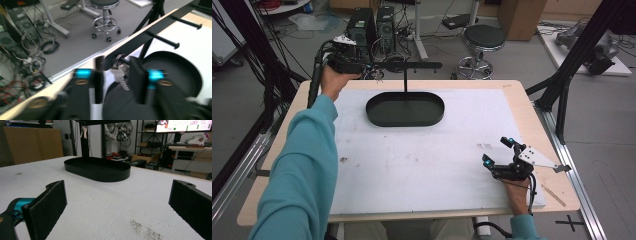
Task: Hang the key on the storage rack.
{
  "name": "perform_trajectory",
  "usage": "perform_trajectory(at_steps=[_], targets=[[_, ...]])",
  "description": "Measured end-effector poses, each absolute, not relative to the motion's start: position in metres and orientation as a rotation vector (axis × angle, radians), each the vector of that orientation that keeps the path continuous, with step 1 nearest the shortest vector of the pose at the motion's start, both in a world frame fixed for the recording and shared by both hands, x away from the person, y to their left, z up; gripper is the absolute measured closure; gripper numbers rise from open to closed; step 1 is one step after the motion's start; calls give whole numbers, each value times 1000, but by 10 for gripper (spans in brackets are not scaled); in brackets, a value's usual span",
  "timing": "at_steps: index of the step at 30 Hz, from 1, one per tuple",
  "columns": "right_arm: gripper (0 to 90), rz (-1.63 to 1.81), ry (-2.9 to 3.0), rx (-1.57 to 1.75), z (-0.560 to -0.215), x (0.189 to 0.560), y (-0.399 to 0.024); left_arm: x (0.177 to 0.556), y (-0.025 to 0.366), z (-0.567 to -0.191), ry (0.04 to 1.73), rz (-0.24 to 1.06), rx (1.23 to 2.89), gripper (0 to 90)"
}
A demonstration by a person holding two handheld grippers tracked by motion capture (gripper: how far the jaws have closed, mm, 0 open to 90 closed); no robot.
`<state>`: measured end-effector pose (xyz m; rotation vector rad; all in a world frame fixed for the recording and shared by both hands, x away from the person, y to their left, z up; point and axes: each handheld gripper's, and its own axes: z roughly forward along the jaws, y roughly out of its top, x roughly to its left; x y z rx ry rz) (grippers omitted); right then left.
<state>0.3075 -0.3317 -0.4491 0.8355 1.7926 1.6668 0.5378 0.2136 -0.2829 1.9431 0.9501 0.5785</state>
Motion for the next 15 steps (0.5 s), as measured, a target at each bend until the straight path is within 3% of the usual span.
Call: perform_trajectory(at_steps=[5,9,15], targets=[[7,1668,1791,832,-449,308,-332,525,217,-276,913,530,1910,244],[7,1679,1790,845,-449,308,-332,491,224,-272,745,530,1848,29],[7,1671,1794,840,-449,308,-332,424,250,-279,639,566,1799,17]])
